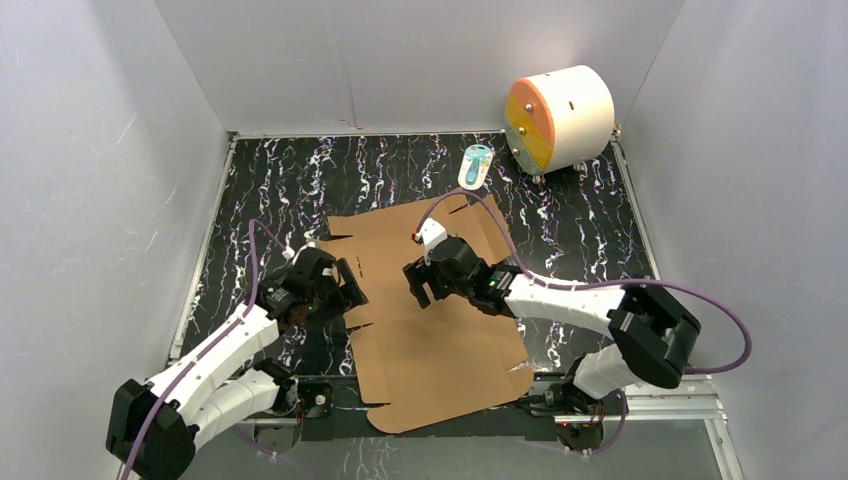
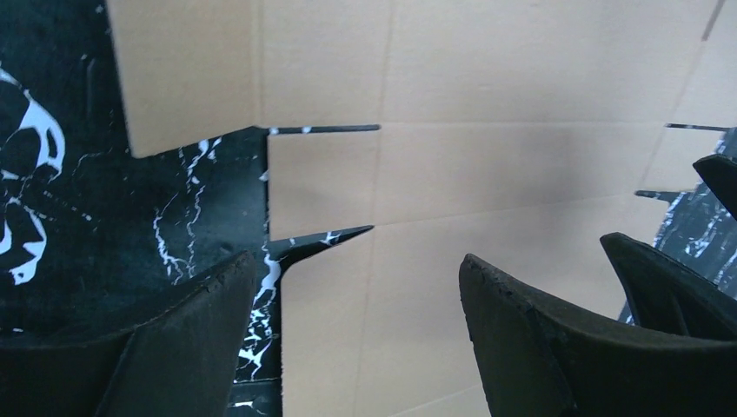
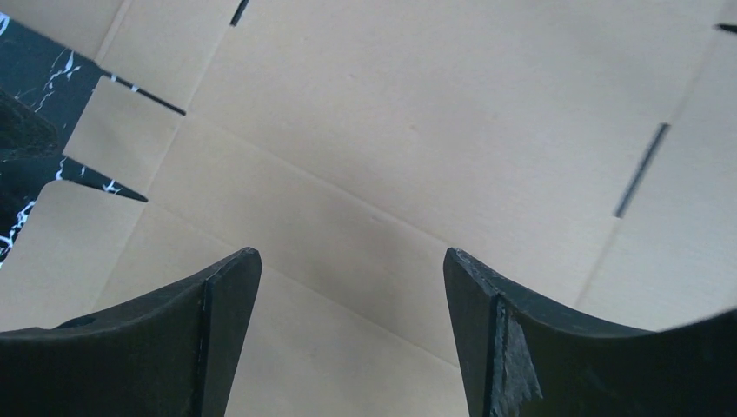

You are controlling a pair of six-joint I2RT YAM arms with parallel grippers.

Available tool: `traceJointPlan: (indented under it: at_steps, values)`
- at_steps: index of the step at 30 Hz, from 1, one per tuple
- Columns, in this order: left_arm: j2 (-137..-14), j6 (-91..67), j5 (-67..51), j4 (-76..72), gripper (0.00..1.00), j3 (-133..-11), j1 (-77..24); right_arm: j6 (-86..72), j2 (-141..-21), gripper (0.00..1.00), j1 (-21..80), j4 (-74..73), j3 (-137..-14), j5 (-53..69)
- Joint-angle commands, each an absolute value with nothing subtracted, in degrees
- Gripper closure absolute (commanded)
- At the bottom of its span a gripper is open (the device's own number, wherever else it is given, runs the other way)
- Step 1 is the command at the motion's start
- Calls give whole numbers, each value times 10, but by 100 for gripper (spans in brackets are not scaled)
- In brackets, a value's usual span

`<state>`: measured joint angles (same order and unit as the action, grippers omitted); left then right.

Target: Fold the paper box

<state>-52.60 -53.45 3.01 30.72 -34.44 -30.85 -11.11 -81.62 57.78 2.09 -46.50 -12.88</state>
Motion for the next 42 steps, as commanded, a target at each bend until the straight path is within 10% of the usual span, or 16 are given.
traceJointPlan:
  at_steps: [1,23,42]
  values:
    - [-516,-571,48,332,16,-326,-307,-134,-845,13,579,117,-455,-71]
    - [-593,-573,7,186,16,-256,-307,-159,-910,8,579,203,-405,-70]
    - [-557,-552,-42,179,42,-315,-308,-188,-950,9,579,236,-391,-74]
